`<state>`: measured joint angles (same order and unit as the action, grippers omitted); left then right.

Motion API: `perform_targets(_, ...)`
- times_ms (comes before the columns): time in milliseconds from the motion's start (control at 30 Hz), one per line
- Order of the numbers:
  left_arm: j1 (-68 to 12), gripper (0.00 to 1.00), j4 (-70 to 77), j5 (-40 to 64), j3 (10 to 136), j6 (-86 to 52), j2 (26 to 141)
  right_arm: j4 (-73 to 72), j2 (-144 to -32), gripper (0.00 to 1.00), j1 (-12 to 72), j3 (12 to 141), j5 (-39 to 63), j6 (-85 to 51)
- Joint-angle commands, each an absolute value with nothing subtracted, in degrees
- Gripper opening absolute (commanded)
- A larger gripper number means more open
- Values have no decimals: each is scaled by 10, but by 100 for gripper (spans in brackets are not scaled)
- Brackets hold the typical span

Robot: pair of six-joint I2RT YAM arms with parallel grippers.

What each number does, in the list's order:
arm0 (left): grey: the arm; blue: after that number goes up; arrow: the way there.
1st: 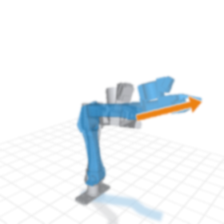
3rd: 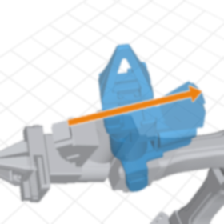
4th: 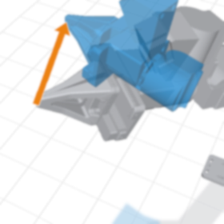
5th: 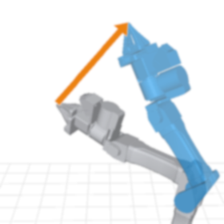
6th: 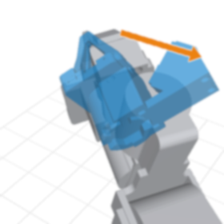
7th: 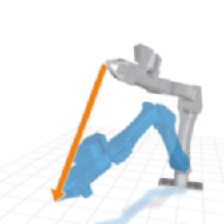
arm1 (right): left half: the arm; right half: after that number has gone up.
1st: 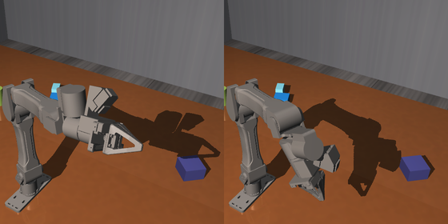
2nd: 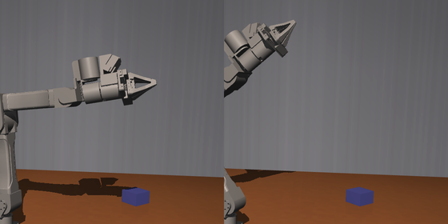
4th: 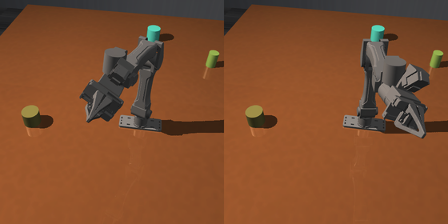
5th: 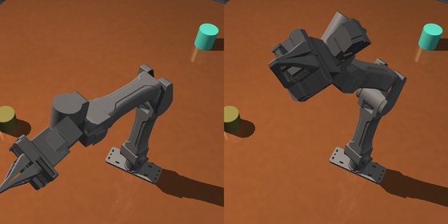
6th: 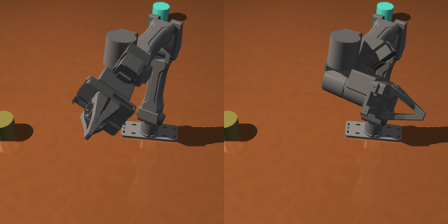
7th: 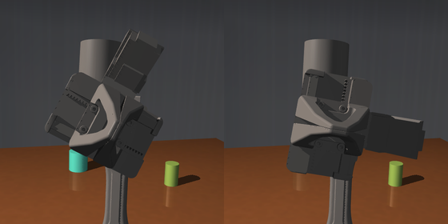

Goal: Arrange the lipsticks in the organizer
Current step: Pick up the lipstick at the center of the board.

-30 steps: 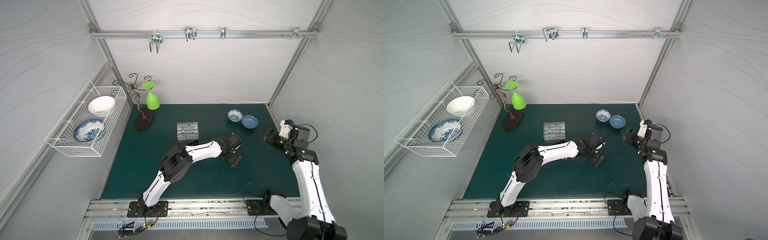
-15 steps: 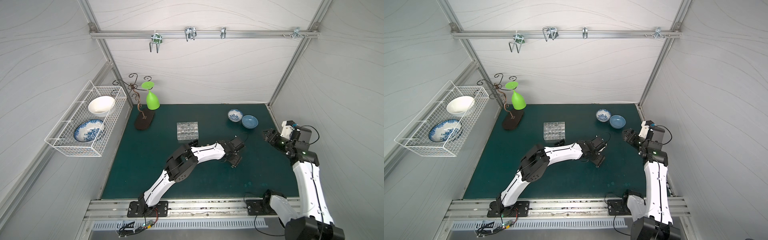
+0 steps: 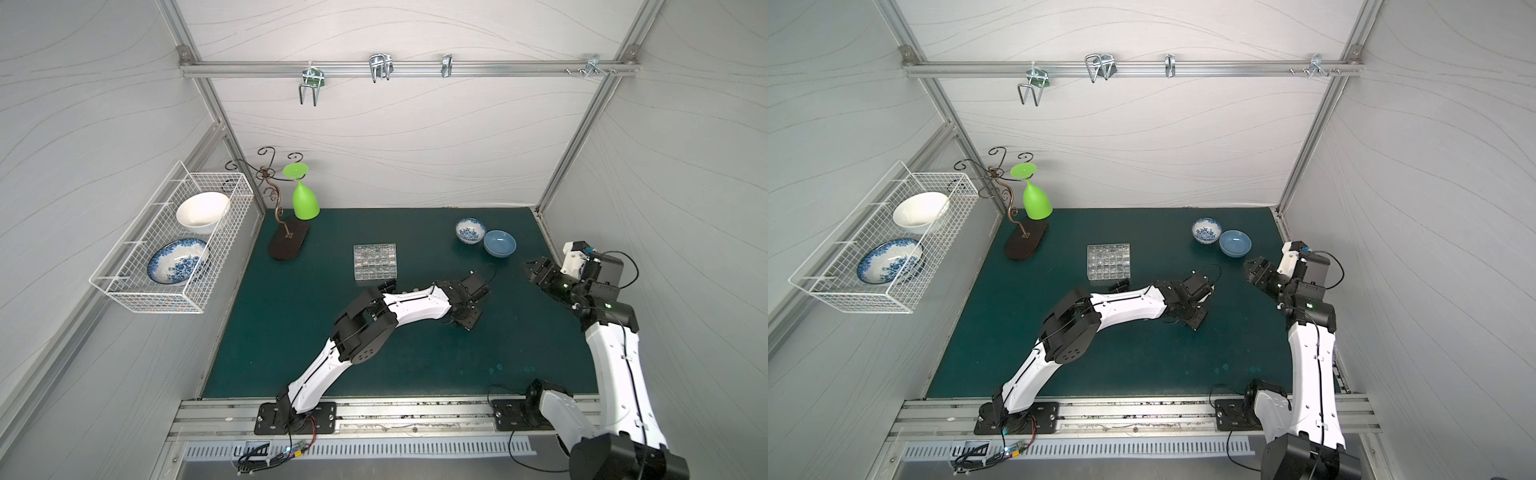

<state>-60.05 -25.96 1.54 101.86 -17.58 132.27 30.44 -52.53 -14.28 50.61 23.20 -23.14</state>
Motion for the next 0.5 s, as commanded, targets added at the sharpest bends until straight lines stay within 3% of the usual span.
perform_targets(0,-602,59,-278,11,993,-198,1337,292,-530,78,-146,503,257,-237)
perform_targets(100,-603,74,-282,-1,969,-206,1319,292,-538,79,-145,501,273,-234)
perform_targets(167,-603,76,-286,-11,951,-205,1305,291,-540,80,-145,497,276,-234)
perform_targets(467,-604,44,-289,-14,925,-205,1291,288,-552,82,-139,498,297,-232)
